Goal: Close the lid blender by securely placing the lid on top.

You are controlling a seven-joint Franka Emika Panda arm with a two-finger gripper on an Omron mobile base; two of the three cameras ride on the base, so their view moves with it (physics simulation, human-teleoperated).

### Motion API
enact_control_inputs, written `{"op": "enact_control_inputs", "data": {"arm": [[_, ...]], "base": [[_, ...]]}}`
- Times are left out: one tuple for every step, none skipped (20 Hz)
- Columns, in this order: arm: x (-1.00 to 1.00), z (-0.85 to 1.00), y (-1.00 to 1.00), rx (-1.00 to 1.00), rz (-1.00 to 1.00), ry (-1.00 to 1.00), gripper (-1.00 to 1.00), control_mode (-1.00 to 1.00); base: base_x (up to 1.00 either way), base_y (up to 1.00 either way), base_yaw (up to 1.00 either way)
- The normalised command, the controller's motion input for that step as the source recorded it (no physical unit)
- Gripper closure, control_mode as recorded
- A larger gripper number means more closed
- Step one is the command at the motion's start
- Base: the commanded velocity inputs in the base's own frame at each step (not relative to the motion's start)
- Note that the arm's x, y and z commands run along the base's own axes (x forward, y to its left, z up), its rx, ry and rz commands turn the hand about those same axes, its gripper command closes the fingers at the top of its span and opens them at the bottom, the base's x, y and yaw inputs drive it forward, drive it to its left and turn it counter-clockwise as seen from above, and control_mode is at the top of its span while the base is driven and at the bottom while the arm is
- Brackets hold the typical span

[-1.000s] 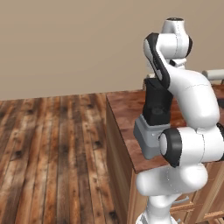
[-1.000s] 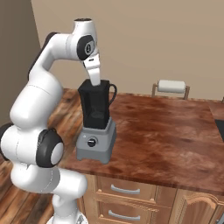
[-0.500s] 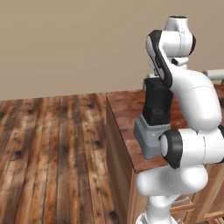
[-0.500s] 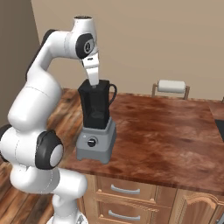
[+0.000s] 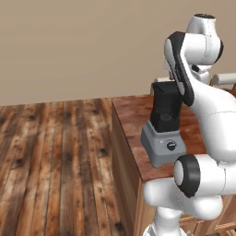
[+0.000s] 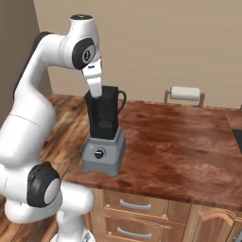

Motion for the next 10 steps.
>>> {"op": "enact_control_inputs", "data": {"arm": [[-0.66, 0.29, 0.00, 0.00, 0.00, -0.23, -1.00, -1.00], [-0.64, 0.31, 0.00, 0.00, 0.00, -0.21, -1.00, -1.00], [-0.68, 0.39, 0.00, 0.00, 0.00, -0.23, -1.00, -1.00], [-0.65, 0.34, 0.00, 0.00, 0.00, -0.24, -1.00, -1.00], [-0.59, 0.31, 0.00, 0.00, 0.00, -0.22, -1.00, -1.00], [-0.59, 0.29, 0.00, 0.00, 0.00, -0.21, -1.00, -1.00], [-0.56, 0.26, 0.00, 0.00, 0.00, -0.20, -1.00, -1.00], [-0.55, 0.21, 0.00, 0.00, 0.00, -0.19, -1.00, -1.00], [-0.54, 0.15, 0.01, 0.00, 0.00, -0.17, -1.00, -1.00], [-0.54, 0.09, 0.08, 0.00, 0.00, -0.16, -1.00, -1.00]], "base": [[0.00, 0.00, 0.00], [0.00, 0.00, 0.00], [0.00, 0.00, 0.00], [0.00, 0.00, 0.00], [0.00, 0.00, 0.00], [0.00, 0.00, 0.00], [0.00, 0.00, 0.00], [0.00, 0.00, 0.00], [0.00, 0.00, 0.00], [0.00, 0.00, 0.00]]}}
